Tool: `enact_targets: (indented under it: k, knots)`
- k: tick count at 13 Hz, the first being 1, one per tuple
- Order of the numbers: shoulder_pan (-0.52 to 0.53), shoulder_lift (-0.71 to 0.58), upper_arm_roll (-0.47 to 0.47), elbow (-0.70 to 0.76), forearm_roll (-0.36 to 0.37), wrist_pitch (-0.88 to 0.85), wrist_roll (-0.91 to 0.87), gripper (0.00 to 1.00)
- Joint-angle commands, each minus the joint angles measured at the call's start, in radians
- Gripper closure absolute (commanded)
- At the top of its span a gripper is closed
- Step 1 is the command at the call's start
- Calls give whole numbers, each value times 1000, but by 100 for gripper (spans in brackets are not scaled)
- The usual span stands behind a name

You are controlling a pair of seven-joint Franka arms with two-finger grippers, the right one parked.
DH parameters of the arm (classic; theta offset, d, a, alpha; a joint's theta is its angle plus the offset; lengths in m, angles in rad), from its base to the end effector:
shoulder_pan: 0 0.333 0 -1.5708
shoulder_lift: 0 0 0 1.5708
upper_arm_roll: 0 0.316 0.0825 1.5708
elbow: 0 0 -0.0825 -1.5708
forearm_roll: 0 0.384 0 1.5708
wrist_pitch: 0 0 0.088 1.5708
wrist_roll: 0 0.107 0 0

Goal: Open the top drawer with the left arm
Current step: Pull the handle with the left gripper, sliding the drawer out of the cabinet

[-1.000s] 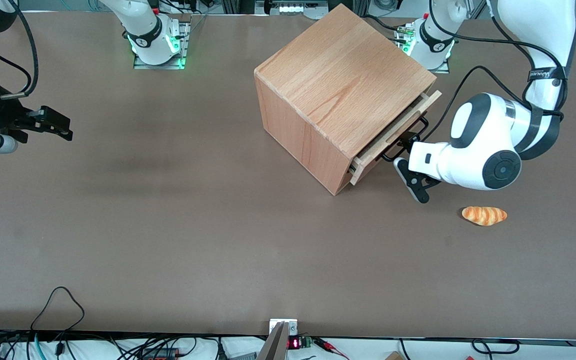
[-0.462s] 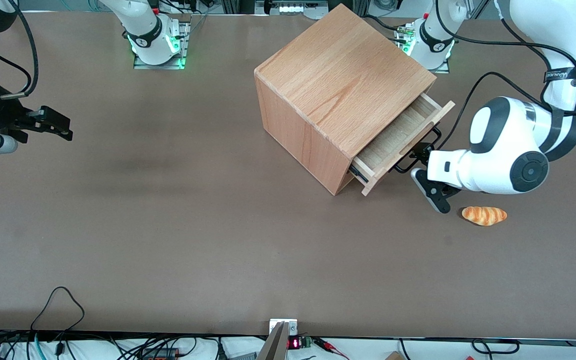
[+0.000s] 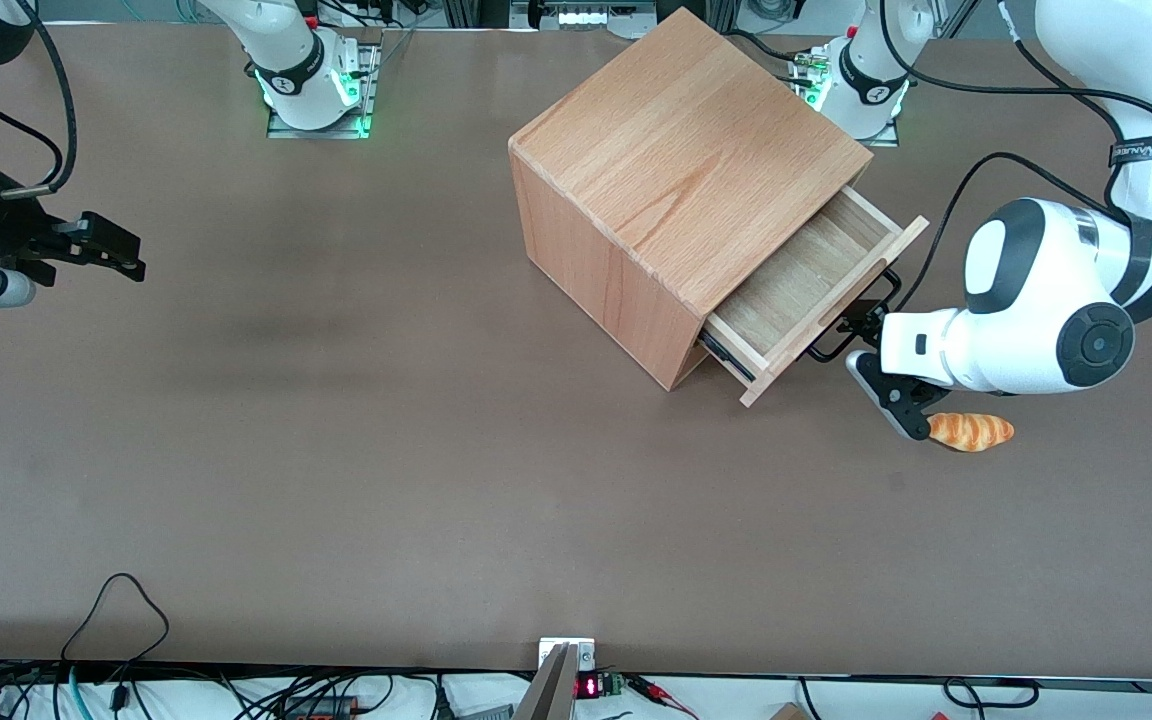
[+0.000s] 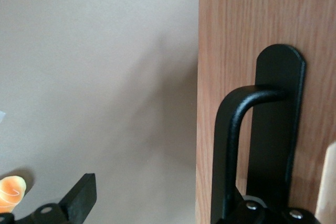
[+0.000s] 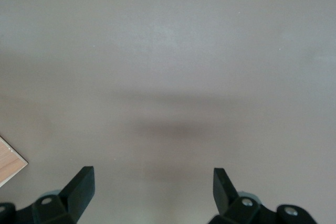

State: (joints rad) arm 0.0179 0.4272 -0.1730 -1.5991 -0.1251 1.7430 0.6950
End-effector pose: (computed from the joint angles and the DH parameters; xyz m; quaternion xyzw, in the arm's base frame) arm 0.6344 -0.0981 0.3692 0.9068 -0.3866 -0.1074 0.1291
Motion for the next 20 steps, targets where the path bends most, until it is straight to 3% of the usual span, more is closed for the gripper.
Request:
enact_targets:
  k: [1, 20]
  knots:
    - [16, 50, 1, 33, 87, 46, 23, 0]
    - [23, 116, 102, 122, 133, 175, -5, 0]
